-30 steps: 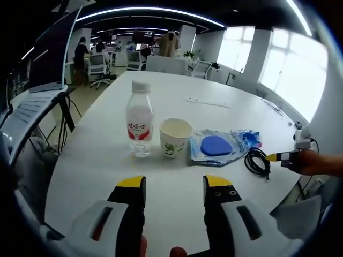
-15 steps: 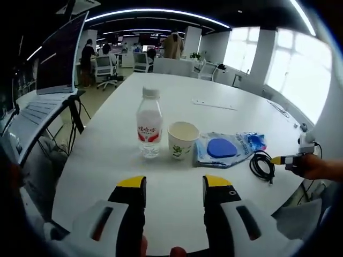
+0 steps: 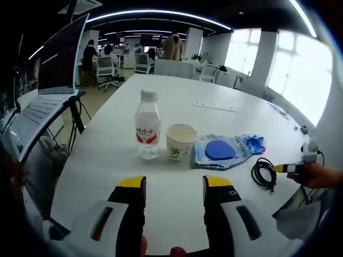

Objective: Arrange the tabletop items into an orderly group along one side of the table until the central work area is clear of visible clutter.

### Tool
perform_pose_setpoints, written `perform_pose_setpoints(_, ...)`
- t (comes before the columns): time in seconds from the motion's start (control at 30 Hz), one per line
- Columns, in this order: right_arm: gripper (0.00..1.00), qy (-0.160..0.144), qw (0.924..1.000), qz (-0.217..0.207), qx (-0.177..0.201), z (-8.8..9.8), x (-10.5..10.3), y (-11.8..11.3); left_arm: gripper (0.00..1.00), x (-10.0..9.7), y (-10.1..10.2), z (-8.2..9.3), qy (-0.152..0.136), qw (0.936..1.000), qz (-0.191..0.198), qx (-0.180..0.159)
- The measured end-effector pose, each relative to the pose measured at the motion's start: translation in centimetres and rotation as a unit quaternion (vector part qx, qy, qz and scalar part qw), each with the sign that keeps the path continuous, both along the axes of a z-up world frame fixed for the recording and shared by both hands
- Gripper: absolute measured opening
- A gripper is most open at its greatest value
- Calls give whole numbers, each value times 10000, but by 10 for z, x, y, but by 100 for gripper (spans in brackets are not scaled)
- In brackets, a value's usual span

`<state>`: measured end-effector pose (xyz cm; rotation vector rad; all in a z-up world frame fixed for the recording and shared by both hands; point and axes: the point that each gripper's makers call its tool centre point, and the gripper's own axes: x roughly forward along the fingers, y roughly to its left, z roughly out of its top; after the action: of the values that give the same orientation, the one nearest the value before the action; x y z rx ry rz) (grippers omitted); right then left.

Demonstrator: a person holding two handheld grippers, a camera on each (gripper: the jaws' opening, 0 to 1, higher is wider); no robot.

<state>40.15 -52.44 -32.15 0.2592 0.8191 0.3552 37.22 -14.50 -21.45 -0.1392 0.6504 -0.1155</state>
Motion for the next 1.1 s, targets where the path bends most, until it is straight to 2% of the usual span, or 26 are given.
perform_pose_setpoints(0.07, 5, 29, 9999, -27, 146, 0, -1, 1, 42, -1, 0, 0, 1, 10000, 0, 5)
perform_pose_setpoints(0.43, 21, -44, 9998, -20, 173, 10, 3, -4, 42, -7, 4, -1, 8, 9999, 129, -42)
perform_pose_setpoints(0.73, 22, -113, 9996, -171, 206, 21, 16, -16, 42, -6, 3, 0, -23, 9998, 169, -115)
perform_pose_setpoints(0.87, 21, -148, 9994, -254, 197, 27, 25, -19, 42, -7, 1, 1, -14, 9998, 152, -135)
perform_pose_setpoints(1.0, 20, -187, 9991, -329, 174, 31, 47, -25, 42, -10, 1, 1, -6, 9998, 133, -139)
perform_pose_setpoints(1.1, 20, -170, 9980, -510, 328, 32, 61, -29, 42, -12, 2, 0, 8, 9998, 130, -134)
